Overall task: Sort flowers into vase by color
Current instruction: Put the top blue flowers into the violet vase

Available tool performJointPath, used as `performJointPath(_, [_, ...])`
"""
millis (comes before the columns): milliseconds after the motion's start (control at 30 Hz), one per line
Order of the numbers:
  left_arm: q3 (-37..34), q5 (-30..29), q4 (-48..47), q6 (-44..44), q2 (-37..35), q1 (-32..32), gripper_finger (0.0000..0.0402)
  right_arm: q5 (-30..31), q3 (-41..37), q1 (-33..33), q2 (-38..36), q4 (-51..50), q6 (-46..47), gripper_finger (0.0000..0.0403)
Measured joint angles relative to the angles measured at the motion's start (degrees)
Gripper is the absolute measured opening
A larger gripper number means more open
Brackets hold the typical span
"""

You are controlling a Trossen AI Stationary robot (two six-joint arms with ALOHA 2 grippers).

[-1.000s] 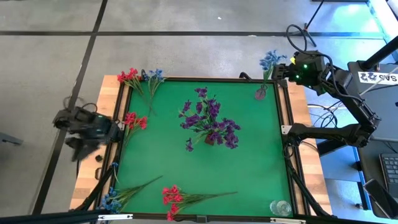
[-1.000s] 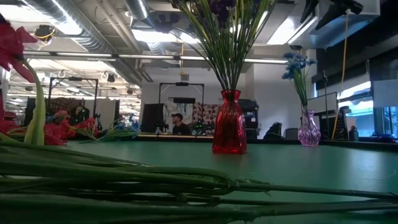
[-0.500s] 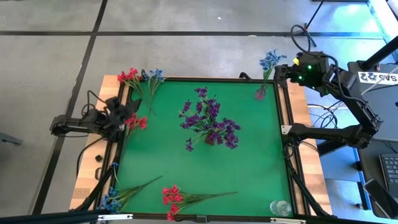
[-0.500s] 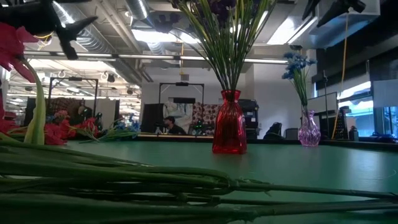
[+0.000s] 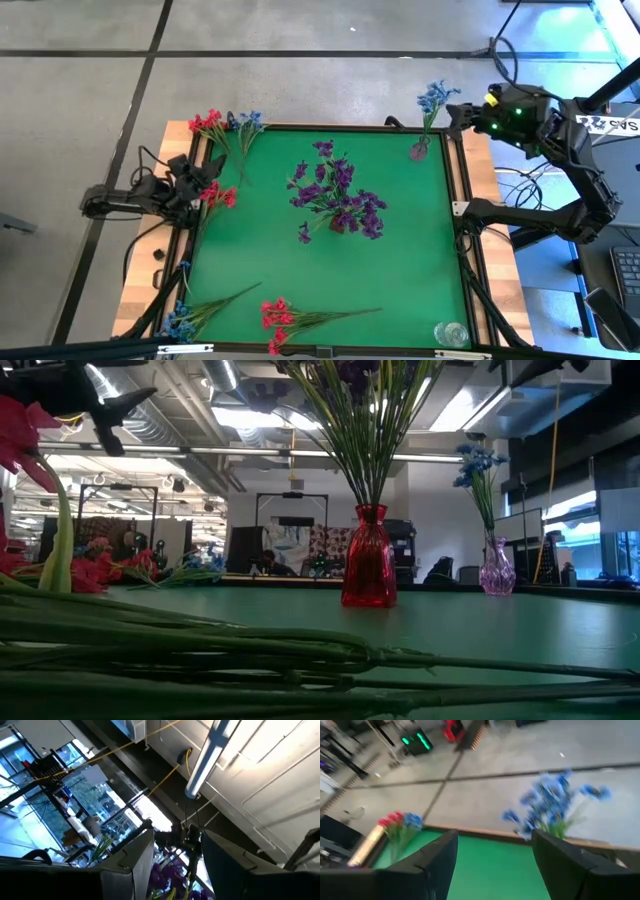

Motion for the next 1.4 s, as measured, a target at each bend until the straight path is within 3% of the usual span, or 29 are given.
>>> performJointPath(233, [4.3,3.8,-0.3,2.4,7.4,0.0,0.0161,0.0,0.0,0.0,1.0,6.9,-3.1,0.0253])
performJointPath(700, [21.8,11.3,-4.2,14.4,29.0,0.0,0.0161,-1.2,0.0,0.0,1.2,13.3,-5.7,0.0253])
performJointPath(800, [25.6,11.3,-10.4,16.3,30.6,0.4,0.0161,-2.9,0.0,0.0,0.9,13.2,-5.6,0.0253])
performJointPath(1000, [31.5,10.6,-23.4,11.8,30.6,5.4,0.0161,-7.4,0.0,0.0,0.9,12.7,-5.6,0.0253])
performJointPath(1200, [33.0,14.4,-28.4,10.5,30.5,6.8,0.0161,-8.6,0.0,0.0,0.6,12.8,-5.6,0.0253])
performJointPath(1267, [33.0,13.2,-30.8,10.4,30.5,6.7,0.0161,-9.5,0.0,0.0,0.4,12.9,-5.7,0.0253])
performJointPath(1400, [33.0,3.2,-37.2,4.3,31.8,8.3,0.0161,-10.4,0.0,0.0,-0.1,12.9,-5.8,0.0253])
